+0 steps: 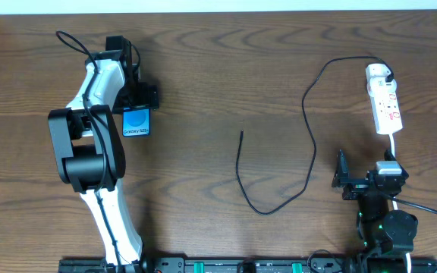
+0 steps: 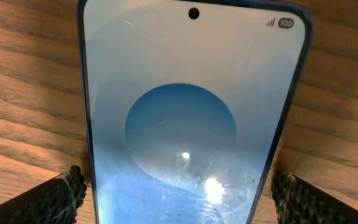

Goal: Plug charger to phone and switch on socket
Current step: 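Close the left gripper on the phone's bottom edge and adjust grip, then lift the phone with the left gripper and tilt it upright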

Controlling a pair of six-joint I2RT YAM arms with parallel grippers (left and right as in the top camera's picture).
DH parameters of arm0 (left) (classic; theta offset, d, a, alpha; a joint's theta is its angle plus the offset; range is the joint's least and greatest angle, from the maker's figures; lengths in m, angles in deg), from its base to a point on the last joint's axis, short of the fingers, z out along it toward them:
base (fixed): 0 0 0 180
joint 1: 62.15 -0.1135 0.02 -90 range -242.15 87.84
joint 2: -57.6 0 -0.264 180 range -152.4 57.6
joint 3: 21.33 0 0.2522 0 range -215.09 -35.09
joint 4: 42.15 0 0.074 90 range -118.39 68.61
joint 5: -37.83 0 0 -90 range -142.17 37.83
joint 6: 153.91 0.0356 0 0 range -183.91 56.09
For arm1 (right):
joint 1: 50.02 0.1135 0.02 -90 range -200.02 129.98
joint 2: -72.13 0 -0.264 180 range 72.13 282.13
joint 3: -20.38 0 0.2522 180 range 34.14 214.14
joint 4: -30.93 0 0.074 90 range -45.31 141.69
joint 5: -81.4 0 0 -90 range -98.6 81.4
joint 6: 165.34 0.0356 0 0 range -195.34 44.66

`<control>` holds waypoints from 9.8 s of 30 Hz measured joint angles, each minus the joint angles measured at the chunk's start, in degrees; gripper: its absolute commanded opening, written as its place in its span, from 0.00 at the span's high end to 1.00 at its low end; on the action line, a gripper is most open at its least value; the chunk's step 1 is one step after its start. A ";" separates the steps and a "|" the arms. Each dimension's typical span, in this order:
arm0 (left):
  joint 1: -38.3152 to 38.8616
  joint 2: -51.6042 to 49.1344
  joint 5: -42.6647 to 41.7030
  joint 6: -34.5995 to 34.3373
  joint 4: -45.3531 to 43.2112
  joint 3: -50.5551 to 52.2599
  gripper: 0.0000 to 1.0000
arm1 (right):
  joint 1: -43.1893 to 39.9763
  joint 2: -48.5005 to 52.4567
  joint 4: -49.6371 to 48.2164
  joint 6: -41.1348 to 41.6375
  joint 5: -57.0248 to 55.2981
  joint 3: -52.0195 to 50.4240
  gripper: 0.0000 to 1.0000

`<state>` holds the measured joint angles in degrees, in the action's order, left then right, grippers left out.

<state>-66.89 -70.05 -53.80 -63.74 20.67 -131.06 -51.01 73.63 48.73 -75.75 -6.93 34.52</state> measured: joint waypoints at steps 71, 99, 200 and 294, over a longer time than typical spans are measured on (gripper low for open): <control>-0.04 0.02 -0.61 5.73 4.57 -0.20 0.02 | 0.00 0.00 0.00 0.00 0.00 0.00 0.01; -0.04 -1.40 -1.09 7.26 5.01 -2.12 0.02 | 0.00 0.00 0.00 0.00 0.00 0.00 0.01; 0.39 -1.46 -1.84 7.34 4.28 -2.23 0.33 | 0.00 0.00 0.00 0.00 0.00 0.00 0.01; 0.33 3.80 -63.76 -18.84 5.97 -2.25 0.93 | 0.00 0.00 0.00 0.00 0.00 0.00 0.01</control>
<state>-66.56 -66.25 -117.55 -82.58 26.63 -133.31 -51.01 73.63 48.73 -75.75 -6.93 34.52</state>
